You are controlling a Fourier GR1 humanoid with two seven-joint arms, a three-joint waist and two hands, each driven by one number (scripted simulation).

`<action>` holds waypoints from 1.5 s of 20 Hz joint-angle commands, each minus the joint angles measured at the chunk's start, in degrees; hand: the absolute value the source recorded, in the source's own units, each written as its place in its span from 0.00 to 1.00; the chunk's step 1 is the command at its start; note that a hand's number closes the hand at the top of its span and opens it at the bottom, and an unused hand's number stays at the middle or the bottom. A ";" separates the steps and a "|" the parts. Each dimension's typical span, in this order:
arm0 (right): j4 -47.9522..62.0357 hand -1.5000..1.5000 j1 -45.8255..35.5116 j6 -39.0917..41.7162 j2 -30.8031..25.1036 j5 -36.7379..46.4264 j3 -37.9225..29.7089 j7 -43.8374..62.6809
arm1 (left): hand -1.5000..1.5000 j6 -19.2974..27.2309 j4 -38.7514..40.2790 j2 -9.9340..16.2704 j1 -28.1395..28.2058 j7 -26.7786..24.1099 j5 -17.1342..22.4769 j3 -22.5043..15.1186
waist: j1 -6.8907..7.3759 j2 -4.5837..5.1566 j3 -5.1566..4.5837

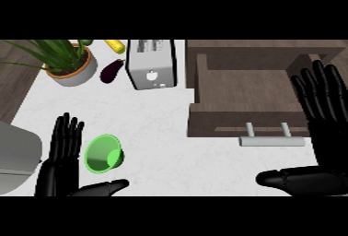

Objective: Pick up the cup, place it into the drawer and close the drawer

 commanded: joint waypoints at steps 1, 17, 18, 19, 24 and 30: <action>1.45 0.00 -1.63 0.14 -0.57 -0.32 -0.89 0.56 | 0.00 -1.12 6.58 0.66 -2.54 -2.98 2.18 4.63 | -0.03 0.02 -0.01; -5.01 0.00 1.48 -1.43 2.04 2.32 3.75 3.72 | 0.00 -7.13 26.23 0.53 -4.54 -16.21 4.56 9.69 | -0.11 0.00 -0.01; 1.39 0.00 -2.93 0.50 -0.22 -0.65 -0.94 1.41 | 0.00 -7.77 24.41 1.51 -5.39 -13.89 4.53 9.50 | -0.01 0.02 0.00; -6.15 0.00 3.47 1.26 -0.11 -1.10 0.11 2.73 | 0.00 -4.22 25.56 -0.89 -4.69 -15.59 2.11 7.34 | -0.19 -0.02 0.01; -3.08 0.00 1.06 2.81 -2.08 -4.48 -3.02 4.40 | 0.00 -9.69 37.31 2.10 -9.67 -21.60 6.05 13.65 | -0.24 0.02 -0.01; -0.98 0.00 0.86 1.60 0.65 -0.70 0.44 1.02 | 0.00 -10.04 41.06 1.61 -8.82 -26.98 5.71 14.15 | -0.10 0.01 0.00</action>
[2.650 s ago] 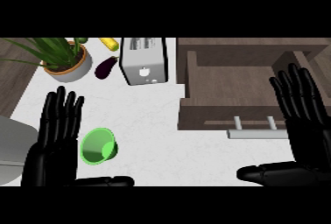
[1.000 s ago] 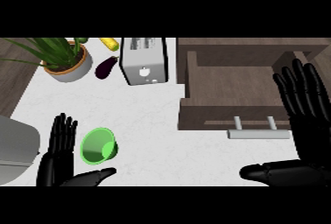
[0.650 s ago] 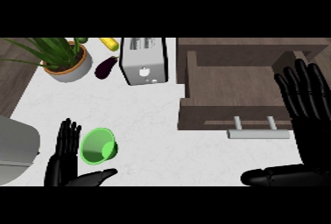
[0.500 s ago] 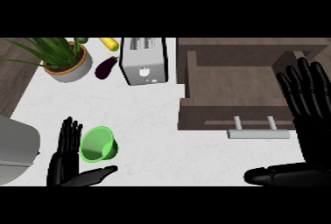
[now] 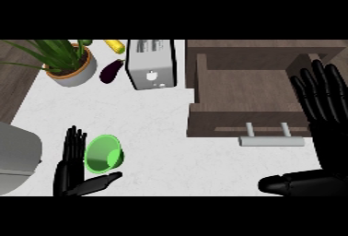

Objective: Pick up the cup, place it into the drawer and close the drawer

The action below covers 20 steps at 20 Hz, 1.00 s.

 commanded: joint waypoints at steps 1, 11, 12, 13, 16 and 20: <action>2.70 0.00 0.38 2.98 -1.66 -2.84 -3.08 -2.89 | 0.00 -1.40 7.12 0.52 -0.65 -5.88 0.02 1.86 | -0.03 0.03 -0.01; -6.72 0.00 5.32 0.05 1.08 -0.21 1.70 2.45 | 0.00 -4.41 11.54 2.23 -2.80 -6.36 0.76 2.28 | -0.08 -0.04 0.00; 2.90 0.00 -1.32 -1.64 2.14 2.89 1.99 -1.46 | 0.00 -5.44 22.72 1.71 -8.86 -12.90 0.92 4.29 | -0.06 0.07 -0.02; -5.74 0.00 2.69 -1.44 2.13 1.88 3.85 3.09 | 0.00 -5.42 17.71 3.50 -8.49 -8.70 1.55 4.33 | -0.12 0.00 -0.01; -1.53 0.00 -0.09 0.36 -0.12 -2.15 -1.56 1.38 | 0.00 -2.71 13.31 -0.78 -4.51 -9.95 -0.52 0.63 | 0.00 -0.01 0.01; -1.45 0.00 1.59 1.08 0.89 -0.55 1.07 -0.12 | 0.00 -6.63 25.36 1.00 -10.57 -15.18 2.47 4.07 | -0.12 0.02 -0.01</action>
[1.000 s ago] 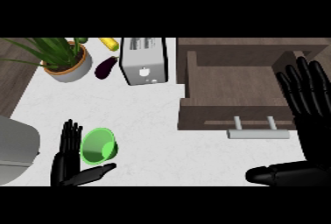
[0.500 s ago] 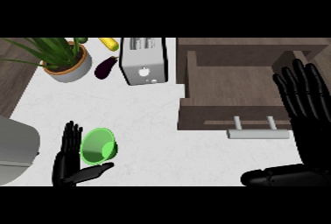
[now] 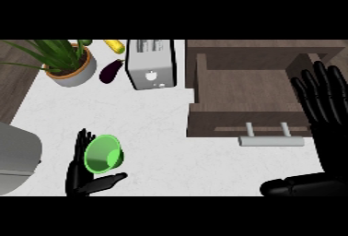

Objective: Pick up the cup, place it into the drawer and close the drawer

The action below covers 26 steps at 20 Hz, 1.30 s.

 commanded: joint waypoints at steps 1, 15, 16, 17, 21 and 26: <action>2.47 0.00 0.11 0.14 0.66 0.49 -0.03 -2.55 | 0.00 -1.67 5.55 -0.06 -3.76 -1.82 1.65 1.45 | -0.01 0.01 -0.01; -2.40 0.00 2.51 1.24 -0.72 -1.57 -0.86 0.96 | 0.00 -13.63 7.45 1.38 -5.32 -2.09 5.26 0.83 | -0.04 -0.05 0.01; 0.86 0.00 -4.05 -0.54 -2.01 -2.17 -2.91 3.86 | 1.00 -12.65 14.96 -1.11 -9.70 -7.39 3.89 1.06 | -0.16 0.06 -0.03; 2.18 0.00 -2.46 -0.64 -0.18 0.66 0.05 1.09 | 1.00 -13.80 12.70 -0.84 -8.66 -6.37 4.13 0.40 | -0.02 0.03 -0.02; -0.57 0.00 -1.28 0.14 -1.68 -0.81 -1.70 2.56 | 1.00 -15.89 11.83 0.51 -9.24 -8.03 4.48 0.56 | -0.02 -0.02 -0.01; 1.35 0.00 -1.02 0.52 -1.05 -2.03 -2.59 0.51 | 1.00 -9.76 18.05 -0.22 -12.45 -16.36 2.21 2.20 | -0.29 0.12 -0.04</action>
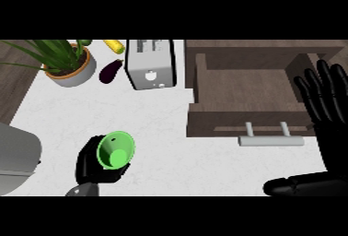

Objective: Pick up the cup, place it into the drawer and close the drawer

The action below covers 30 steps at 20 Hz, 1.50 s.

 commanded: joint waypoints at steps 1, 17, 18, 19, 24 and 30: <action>-0.38 0.00 0.64 0.94 -0.95 -0.90 -1.03 0.13 | 1.00 0.17 -2.81 0.81 0.16 -4.35 0.38 0.76 | 0.15 -0.06 0.03; -1.89 0.00 2.51 1.27 -0.78 -1.56 -1.66 -0.17 | 1.00 -2.40 -14.73 2.75 -4.08 3.21 2.10 -1.93 | 0.32 -0.25 0.07; 3.47 0.00 -0.59 1.38 -0.90 0.38 -1.58 -2.74 | 1.00 -3.62 -15.96 4.80 -2.83 3.37 1.34 -2.53 | 0.61 -0.13 0.07; -0.75 0.00 1.93 0.00 0.45 1.93 1.18 0.02 | 1.00 -0.84 -20.72 2.31 -1.89 7.99 1.46 -4.31 | 0.58 -0.27 0.08; 3.30 0.00 -0.82 1.64 -1.46 -1.42 -2.88 -1.53 | 1.00 1.56 -34.62 1.83 -2.88 19.86 3.73 -6.50 | 0.67 -0.20 0.09; -1.50 0.00 0.91 0.57 -0.51 -0.40 -0.53 1.10 | 1.00 10.47 -45.65 -2.29 -7.56 32.48 3.87 -9.22 | 0.21 -0.18 0.06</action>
